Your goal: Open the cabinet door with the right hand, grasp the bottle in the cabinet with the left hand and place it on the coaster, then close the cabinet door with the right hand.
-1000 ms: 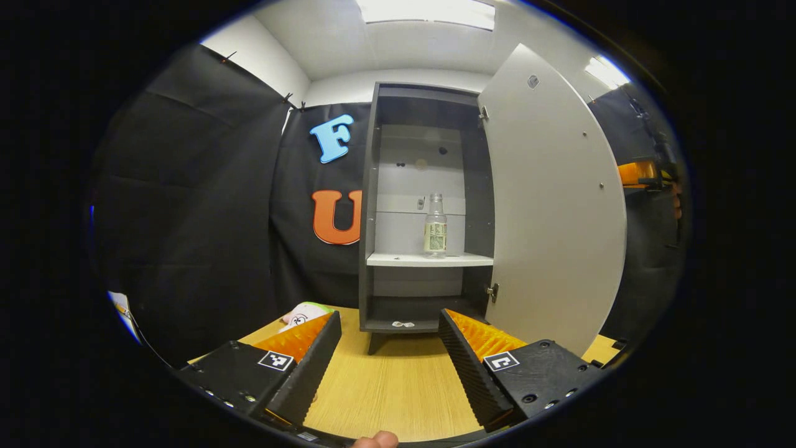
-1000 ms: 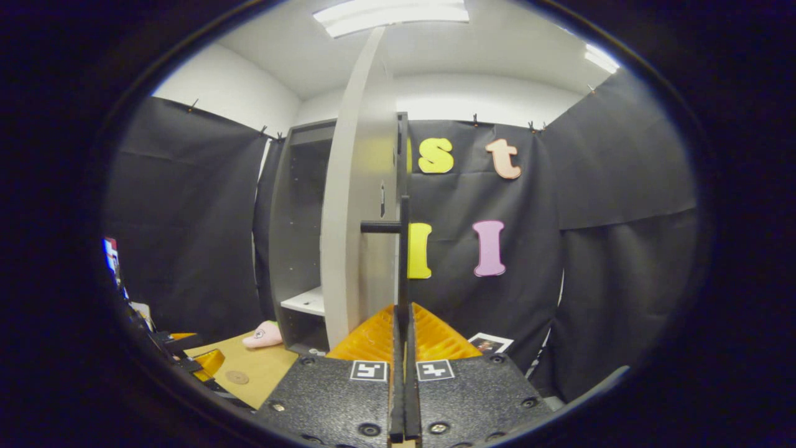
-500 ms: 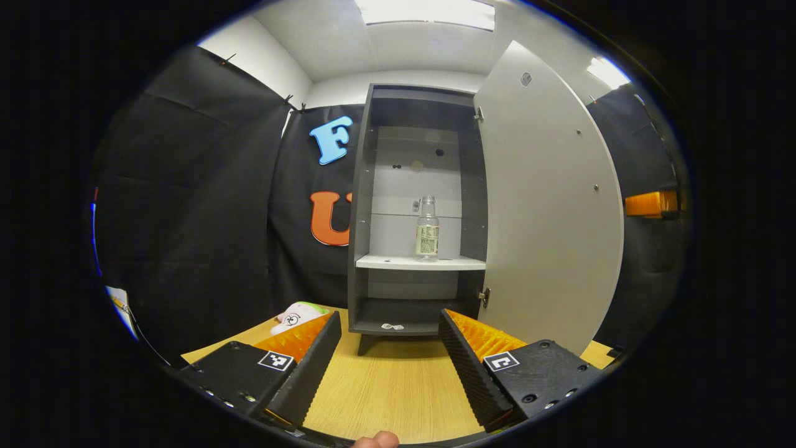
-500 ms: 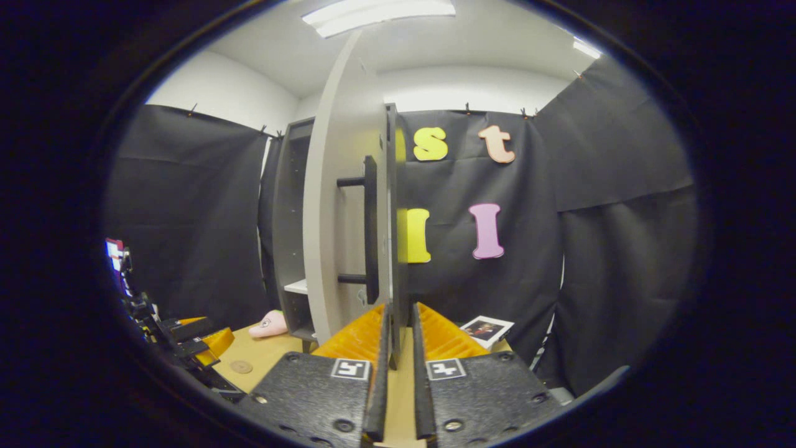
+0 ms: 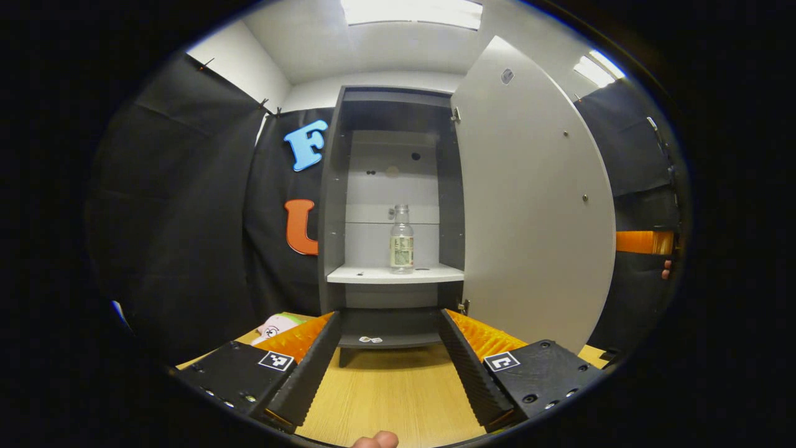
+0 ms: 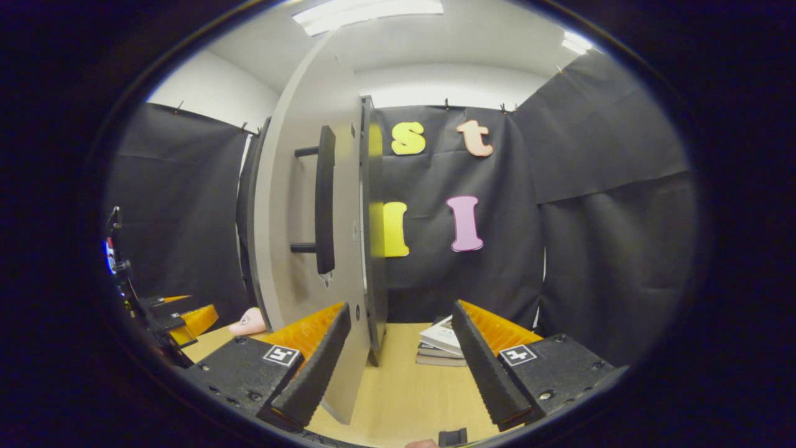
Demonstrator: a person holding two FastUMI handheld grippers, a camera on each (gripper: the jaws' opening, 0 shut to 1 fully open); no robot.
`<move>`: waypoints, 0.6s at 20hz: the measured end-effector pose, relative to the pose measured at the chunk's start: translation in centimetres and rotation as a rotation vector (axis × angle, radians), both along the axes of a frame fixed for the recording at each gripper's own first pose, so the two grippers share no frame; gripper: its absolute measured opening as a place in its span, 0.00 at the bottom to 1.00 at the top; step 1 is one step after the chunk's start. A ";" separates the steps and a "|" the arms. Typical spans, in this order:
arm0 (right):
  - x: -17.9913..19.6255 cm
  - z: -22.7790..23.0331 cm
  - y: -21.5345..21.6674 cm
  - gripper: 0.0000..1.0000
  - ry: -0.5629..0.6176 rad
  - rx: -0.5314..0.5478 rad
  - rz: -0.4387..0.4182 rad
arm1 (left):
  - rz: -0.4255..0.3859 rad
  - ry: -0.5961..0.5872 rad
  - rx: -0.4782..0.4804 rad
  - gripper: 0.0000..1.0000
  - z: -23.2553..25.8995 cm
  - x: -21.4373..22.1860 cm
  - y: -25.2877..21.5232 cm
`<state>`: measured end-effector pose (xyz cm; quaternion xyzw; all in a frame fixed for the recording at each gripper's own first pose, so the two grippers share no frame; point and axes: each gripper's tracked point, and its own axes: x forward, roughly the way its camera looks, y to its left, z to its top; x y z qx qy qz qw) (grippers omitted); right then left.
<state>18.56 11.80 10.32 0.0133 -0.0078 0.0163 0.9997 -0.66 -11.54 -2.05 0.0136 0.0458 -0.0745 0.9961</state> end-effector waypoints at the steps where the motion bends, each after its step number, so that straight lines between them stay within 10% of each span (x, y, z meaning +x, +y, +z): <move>1: 0.0 0.1 0.1 1.00 -0.006 0.001 0.000 | -0.017 -0.004 -0.003 0.95 0.5 0.4 -0.5; 12: 0.0 -0.6 -0.4 1.00 0.008 0.037 -0.039 | -0.109 -0.076 0.006 0.95 8.6 15.7 -4.2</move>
